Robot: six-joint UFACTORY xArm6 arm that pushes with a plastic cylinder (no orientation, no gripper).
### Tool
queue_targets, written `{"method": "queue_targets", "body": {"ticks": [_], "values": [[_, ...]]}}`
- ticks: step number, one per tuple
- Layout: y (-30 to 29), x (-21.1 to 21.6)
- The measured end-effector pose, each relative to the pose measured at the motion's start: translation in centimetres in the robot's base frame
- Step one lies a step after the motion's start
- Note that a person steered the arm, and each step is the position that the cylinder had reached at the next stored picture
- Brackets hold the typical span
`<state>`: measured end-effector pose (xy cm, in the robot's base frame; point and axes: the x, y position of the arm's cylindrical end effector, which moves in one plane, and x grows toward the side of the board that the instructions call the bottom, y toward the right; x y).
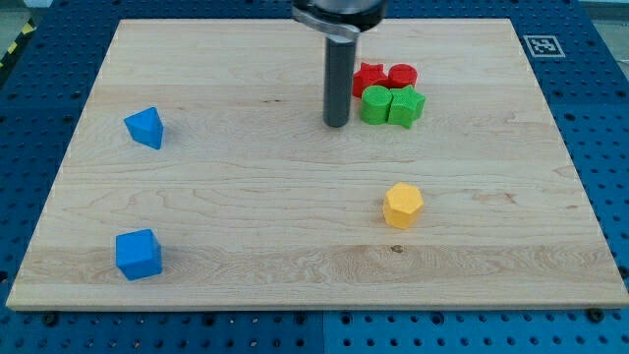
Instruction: Push the yellow hexagon towards the bottom center
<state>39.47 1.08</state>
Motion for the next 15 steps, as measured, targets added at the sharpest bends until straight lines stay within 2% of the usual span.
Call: {"method": "queue_targets", "body": {"ticks": [2, 4, 9, 12, 14, 15], "values": [[-0.7, -0.8], [-0.7, 1.5], [-0.7, 3.7], [-0.7, 8.1], [1.8, 11.1], [1.8, 10.2]]}}
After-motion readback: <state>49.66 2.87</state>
